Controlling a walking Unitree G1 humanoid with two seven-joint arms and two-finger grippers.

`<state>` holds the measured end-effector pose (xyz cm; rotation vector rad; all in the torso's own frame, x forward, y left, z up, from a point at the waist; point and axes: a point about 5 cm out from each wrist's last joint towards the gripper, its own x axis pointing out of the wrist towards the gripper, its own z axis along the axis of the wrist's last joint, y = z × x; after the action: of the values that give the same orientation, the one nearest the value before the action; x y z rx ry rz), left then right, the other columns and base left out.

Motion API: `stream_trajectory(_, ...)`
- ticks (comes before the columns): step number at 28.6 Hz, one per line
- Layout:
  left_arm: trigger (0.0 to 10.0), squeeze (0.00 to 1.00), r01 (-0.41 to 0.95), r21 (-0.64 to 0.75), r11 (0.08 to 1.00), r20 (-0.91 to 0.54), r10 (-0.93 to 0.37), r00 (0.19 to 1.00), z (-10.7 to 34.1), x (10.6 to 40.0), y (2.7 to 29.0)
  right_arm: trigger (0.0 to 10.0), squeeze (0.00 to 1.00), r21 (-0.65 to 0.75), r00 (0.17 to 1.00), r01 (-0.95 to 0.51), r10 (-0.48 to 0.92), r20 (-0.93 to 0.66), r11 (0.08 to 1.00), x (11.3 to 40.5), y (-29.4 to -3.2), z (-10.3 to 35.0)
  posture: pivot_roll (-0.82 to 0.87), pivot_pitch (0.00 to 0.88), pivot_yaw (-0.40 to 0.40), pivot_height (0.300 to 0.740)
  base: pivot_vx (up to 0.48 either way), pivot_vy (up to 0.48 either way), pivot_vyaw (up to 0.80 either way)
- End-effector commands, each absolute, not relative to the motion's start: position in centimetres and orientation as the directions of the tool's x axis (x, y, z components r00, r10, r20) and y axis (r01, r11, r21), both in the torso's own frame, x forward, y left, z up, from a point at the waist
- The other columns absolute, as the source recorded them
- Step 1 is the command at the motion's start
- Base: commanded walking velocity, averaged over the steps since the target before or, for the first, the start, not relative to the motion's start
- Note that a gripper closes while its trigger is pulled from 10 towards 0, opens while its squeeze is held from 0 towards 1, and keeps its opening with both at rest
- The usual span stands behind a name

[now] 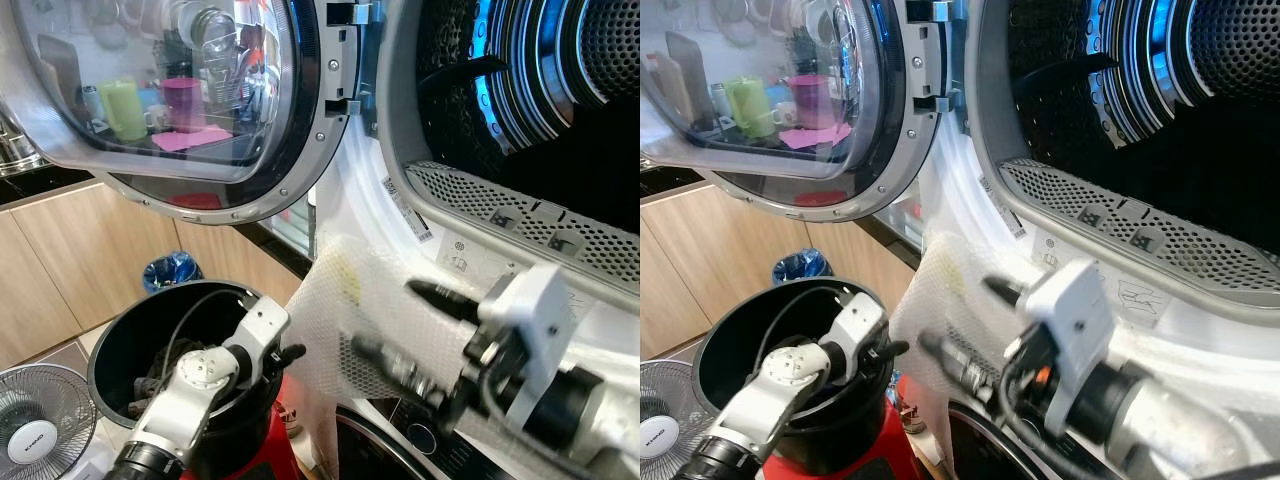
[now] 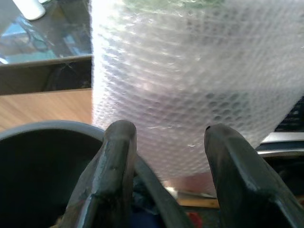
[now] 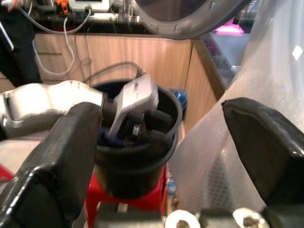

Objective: Clothes washing

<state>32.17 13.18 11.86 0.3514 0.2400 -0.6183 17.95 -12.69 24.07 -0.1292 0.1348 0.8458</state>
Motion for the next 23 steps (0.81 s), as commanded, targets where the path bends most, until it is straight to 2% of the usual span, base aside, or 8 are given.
stream_trajectory(1, 10.0, 0.0, 0.596, 0.258, 0.76, -0.302, -0.523, 0.797, 12.8, 32.0, 13.9, 10.0, 0.0, -0.002, 0.651, -0.749, 0.734, -0.195, 0.663, 18.0, -12.8, 22.4, 0.14, 0.023, -0.044, 0.74, 0.0, 0.0, 0.0)
stream_trajectory(5, 10.0, 0.0, 0.573, 0.296, 0.765, -0.325, -0.483, 0.813, 13.5, 31.5, 15.8, 10.0, 0.0, 0.18, 0.685, -0.624, 0.643, -0.343, 0.761, 19.0, -14.2, 15.9, 0.17, 0.027, -0.051, 0.74, 0.0, 0.0, 0.0)
stream_trajectory(8, 10.0, 0.0, 0.563, 0.295, 0.772, -0.342, -0.465, 0.817, 13.3, 31.3, 16.2, 10.0, 0.0, 0.196, 0.701, -0.58, 0.607, -0.375, 0.791, 19.3, -14.7, 14.5, 0.19, 0.028, -0.054, 0.74, 0.0, 0.0, 0.0)
stream_trajectory(9, 10.0, 0.0, 0.552, 0.291, 0.781, -0.371, -0.44, 0.818, 13.0, 31.1, 16.7, 10.0, 0.0, 0.228, 0.721, -0.506, 0.553, -0.418, 0.832, 19.5, -15.5, 12.3, 0.19, 0.029, -0.056, 0.74, 0.0, 0.0, 0.0)
stream_trajectory(14, 10.0, 0.0, 0.544, 0.291, 0.787, -0.402, -0.415, 0.816, 12.9, 30.9, 17.3, 10.0, 0.0, 0.318, 0.762, -0.297, 0.424, -0.49, 0.901, 19.6, -17.8, 7.6, 0.2, 0.032, -0.06, 0.74, 0.0, 0.0, 0.0)
stream_trajectory(19, 10.0, 0.0, 0.536, 0.273, 0.799, -0.401, -0.412, 0.818, 14.8, 30.5, 18.4, 10.0, 0.0, 0.303, 0.687, 0.054, 0.185, -0.703, 0.951, 18.7, -19.9, -2.1, 0.24, 0.028, -0.053, 0.74, 0.0, 0.0, 0.0)
stream_trajectory(21, 10.0, 0.0, 0.526, 0.269, 0.807, -0.407, -0.399, 0.822, 15.6, 30.5, 18.9, 10.0, 0.0, 0.235, 0.616, 0.159, 0.09, -0.783, 0.959, 17.9, -20.3, -4.7, 0.26, 0.026, -0.056, 0.74, 0.0, 0.0, 0.0)
stream_trajectory(23, 10.0, 0.0, 0.528, 0.192, 0.827, -0.409, -0.421, 0.809, 16.8, 30.3, 19.3, 10.0, 0.0, 0.203, 0.531, 0.324, 0.001, -0.848, 0.924, 16.7, -20.6, -7.1, 0.27, 0.019, -0.057, 0.74, 0.0, 0.0, 0.0)
